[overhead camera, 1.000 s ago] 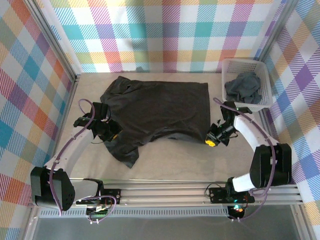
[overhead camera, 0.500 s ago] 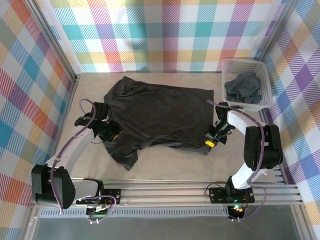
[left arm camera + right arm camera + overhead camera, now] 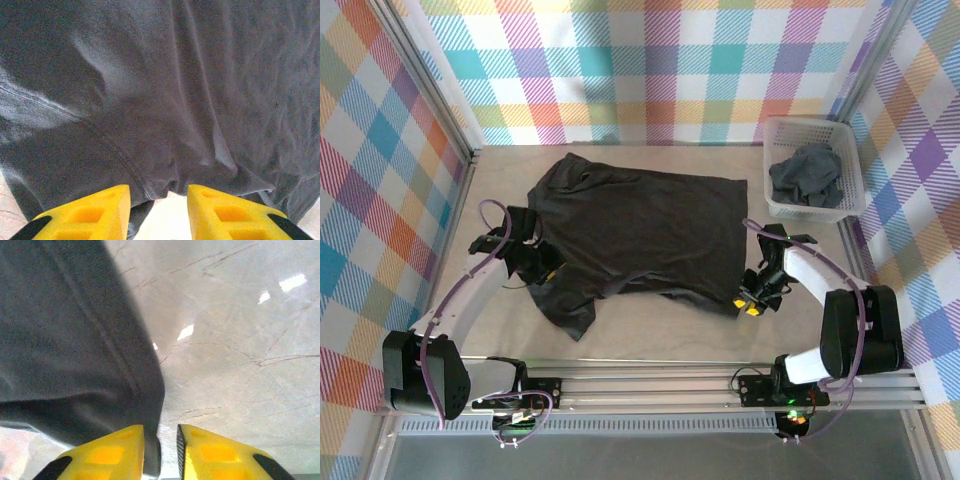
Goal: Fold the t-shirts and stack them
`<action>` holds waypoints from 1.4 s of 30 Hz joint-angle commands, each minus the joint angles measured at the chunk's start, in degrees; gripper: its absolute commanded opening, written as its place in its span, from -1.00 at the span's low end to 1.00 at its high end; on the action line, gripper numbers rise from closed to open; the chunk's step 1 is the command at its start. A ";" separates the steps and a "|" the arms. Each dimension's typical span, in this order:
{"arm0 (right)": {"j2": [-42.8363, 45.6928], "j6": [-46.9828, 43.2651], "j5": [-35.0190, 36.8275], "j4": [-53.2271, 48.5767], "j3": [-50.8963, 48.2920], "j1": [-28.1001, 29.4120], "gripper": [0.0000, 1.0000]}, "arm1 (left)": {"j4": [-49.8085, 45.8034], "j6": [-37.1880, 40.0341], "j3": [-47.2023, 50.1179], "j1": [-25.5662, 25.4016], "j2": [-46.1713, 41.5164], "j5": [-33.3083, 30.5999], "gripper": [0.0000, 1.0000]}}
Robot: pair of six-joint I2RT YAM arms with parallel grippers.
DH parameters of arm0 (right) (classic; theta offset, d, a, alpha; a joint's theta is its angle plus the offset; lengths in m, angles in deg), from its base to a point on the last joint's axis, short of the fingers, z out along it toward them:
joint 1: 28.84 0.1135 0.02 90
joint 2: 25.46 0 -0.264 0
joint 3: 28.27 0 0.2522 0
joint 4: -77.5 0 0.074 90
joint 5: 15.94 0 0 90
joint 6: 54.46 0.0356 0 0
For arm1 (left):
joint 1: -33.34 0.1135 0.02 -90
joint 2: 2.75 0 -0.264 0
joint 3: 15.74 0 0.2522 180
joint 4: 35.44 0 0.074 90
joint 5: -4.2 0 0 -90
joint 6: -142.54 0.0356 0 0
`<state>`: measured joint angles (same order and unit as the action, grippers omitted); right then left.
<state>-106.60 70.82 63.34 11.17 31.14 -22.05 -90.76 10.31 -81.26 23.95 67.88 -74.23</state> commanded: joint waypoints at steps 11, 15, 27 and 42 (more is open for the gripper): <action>-4.57 -6.46 -3.18 16.39 6.37 -4.33 0.04 | 14.27 0.23 4.12 -4.26 -7.25 13.32 -0.11; -8.49 -6.83 -4.13 15.85 5.32 -4.76 0.04 | 16.74 0.72 5.14 -6.90 -9.11 15.65 -0.09; -10.97 -4.98 -7.12 18.61 2.46 -4.77 -0.34 | 18.05 -1.75 7.89 -8.87 -11.37 15.94 -0.15; -5.64 -5.02 0.45 10.72 3.97 -4.79 -0.41 | 17.59 -1.62 6.08 -8.98 -10.34 14.87 -0.19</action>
<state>-116.20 66.26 61.64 25.77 34.66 -26.62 -73.30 8.62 -73.94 15.45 57.63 -59.32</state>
